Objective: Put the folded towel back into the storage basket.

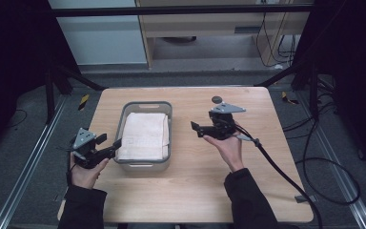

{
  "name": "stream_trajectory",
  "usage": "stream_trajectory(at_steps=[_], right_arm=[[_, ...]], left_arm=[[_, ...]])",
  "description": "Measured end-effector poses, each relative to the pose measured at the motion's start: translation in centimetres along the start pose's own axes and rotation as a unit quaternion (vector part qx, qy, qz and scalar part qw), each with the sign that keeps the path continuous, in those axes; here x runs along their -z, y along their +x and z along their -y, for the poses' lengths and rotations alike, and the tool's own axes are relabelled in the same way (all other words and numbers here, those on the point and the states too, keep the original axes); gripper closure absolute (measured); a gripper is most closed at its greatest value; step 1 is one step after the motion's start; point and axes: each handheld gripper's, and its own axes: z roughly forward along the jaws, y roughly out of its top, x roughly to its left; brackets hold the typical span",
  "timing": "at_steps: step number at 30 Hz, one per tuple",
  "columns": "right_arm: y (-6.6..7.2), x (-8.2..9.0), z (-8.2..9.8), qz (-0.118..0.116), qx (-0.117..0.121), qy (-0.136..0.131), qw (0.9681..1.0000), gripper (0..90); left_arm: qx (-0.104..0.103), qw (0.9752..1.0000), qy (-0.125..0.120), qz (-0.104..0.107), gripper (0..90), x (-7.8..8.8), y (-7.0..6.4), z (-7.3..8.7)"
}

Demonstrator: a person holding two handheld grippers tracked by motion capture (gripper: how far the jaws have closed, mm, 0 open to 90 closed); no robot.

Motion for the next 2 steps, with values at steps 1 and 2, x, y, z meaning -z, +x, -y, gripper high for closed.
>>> stream_trajectory(at_steps=[1,2], right_arm=[[-0.34,0.64,0.45,0.003,-0.003,0.000,1.0000,16.6],[-0.69,1.25,0.89,0.006,-0.005,-0.002,1.0000,16.4]], left_arm=[[0.001,1.0000,-0.001,0.001,32.9,0.11,0.00,0.12],[0.001,1.0000,-0.001,0.001,32.6,0.11,0.00,0.12]])
